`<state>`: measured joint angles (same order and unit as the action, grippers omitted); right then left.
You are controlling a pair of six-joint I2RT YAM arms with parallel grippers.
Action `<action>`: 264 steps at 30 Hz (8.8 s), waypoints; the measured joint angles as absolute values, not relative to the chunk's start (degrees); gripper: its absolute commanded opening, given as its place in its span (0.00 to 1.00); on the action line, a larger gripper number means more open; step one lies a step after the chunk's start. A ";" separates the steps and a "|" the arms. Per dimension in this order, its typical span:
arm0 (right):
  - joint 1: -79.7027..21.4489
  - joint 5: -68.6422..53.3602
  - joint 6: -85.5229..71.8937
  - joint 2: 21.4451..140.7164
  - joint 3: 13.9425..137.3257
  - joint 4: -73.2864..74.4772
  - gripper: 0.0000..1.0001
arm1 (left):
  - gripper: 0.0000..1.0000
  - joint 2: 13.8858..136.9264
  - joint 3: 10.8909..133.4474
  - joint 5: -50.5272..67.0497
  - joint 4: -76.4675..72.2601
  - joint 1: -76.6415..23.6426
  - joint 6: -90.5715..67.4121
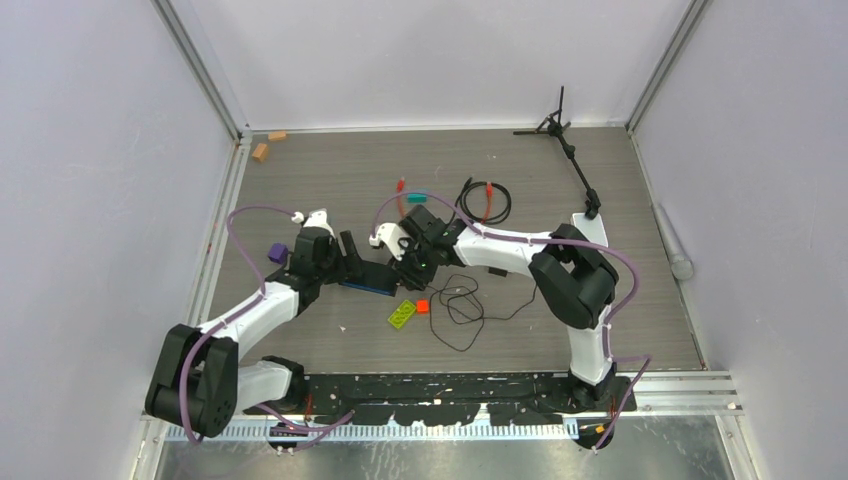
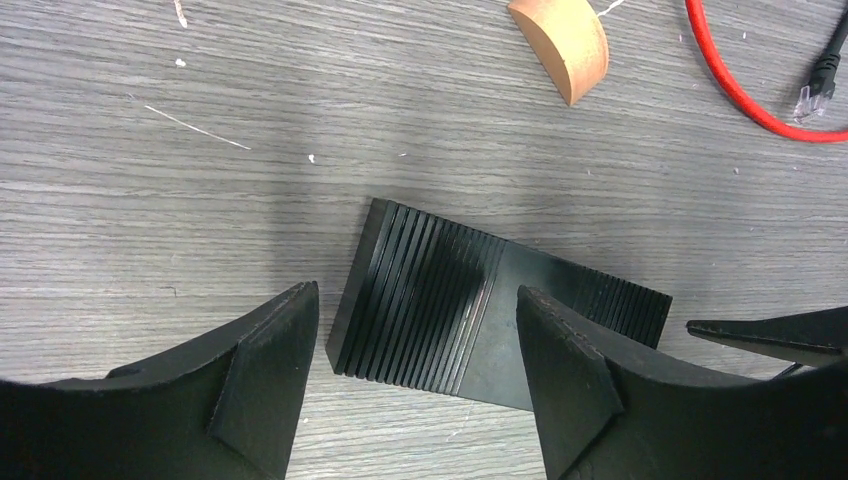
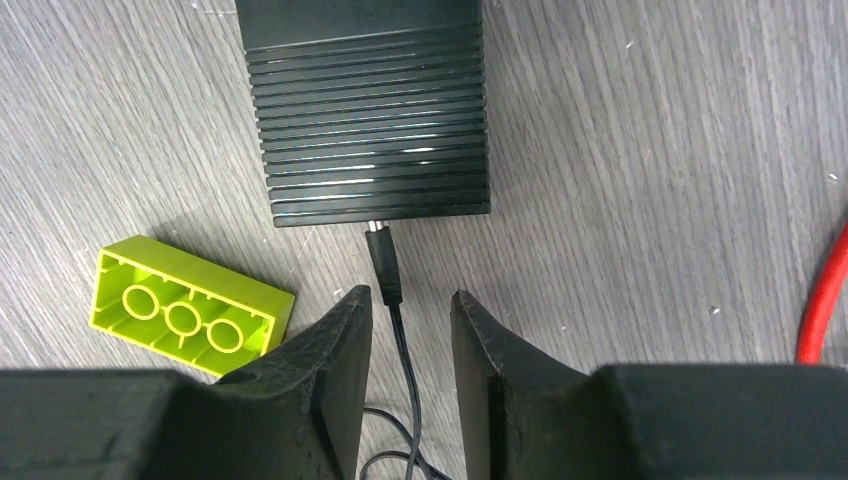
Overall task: Insert the plug into the switch port
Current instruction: Insert the power into the switch port, then adjust the switch port at the center of the board.
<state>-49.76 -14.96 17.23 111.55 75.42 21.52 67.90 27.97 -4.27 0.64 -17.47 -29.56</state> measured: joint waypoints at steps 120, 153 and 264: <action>-53.01 -2.39 19.68 118.26 83.50 23.16 0.01 | 0.42 77.30 32.16 -3.90 -2.57 -15.38 -26.35; -54.15 -0.60 16.03 112.79 74.30 16.38 0.00 | 0.45 83.29 34.63 3.05 -8.40 -16.05 -24.32; -40.27 -0.75 -28.71 123.83 88.14 10.76 0.25 | 0.50 88.33 41.41 -1.06 1.83 -20.82 -31.33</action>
<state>-40.27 -0.75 -28.71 123.83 88.14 10.76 88.33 41.41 -1.06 1.83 -20.82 -31.33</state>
